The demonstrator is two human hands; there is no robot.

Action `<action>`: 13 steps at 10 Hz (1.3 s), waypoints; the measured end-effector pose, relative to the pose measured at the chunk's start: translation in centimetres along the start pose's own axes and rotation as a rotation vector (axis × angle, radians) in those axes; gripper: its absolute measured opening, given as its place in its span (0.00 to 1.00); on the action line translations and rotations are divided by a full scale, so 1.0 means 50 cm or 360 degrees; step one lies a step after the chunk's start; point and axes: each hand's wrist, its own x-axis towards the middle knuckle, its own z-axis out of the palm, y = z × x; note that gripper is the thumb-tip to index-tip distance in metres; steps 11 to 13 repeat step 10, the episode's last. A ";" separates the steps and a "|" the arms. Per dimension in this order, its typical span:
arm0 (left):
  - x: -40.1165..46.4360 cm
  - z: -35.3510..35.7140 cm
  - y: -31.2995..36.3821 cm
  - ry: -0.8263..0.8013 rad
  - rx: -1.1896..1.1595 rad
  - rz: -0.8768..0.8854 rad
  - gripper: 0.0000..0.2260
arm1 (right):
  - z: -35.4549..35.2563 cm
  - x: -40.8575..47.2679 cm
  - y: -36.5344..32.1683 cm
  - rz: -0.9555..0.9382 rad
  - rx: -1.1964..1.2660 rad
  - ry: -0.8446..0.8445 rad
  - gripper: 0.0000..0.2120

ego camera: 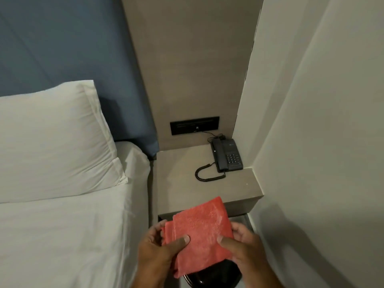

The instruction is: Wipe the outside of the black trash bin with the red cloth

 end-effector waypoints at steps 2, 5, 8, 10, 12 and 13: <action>0.165 0.051 -0.017 0.0095 0.0181 0.0163 0.21 | 0.000 0.180 0.018 -0.0217 -0.0659 0.0137 0.15; 0.461 0.080 -0.079 0.0218 0.0876 0.0430 0.14 | 0.064 0.458 0.080 0.0257 -0.0778 -0.0298 0.23; 0.639 0.082 -0.176 -0.0404 0.1621 -0.0002 0.32 | 0.144 0.636 0.180 0.0416 -0.0876 -0.0281 0.33; 0.567 0.046 -0.031 -0.0262 0.2082 0.0487 0.36 | 0.184 0.573 0.037 0.0019 -0.1445 -0.0171 0.12; 0.567 0.046 -0.031 -0.0262 0.2082 0.0487 0.36 | 0.184 0.573 0.037 0.0019 -0.1445 -0.0171 0.12; 0.567 0.046 -0.031 -0.0262 0.2082 0.0487 0.36 | 0.184 0.573 0.037 0.0019 -0.1445 -0.0171 0.12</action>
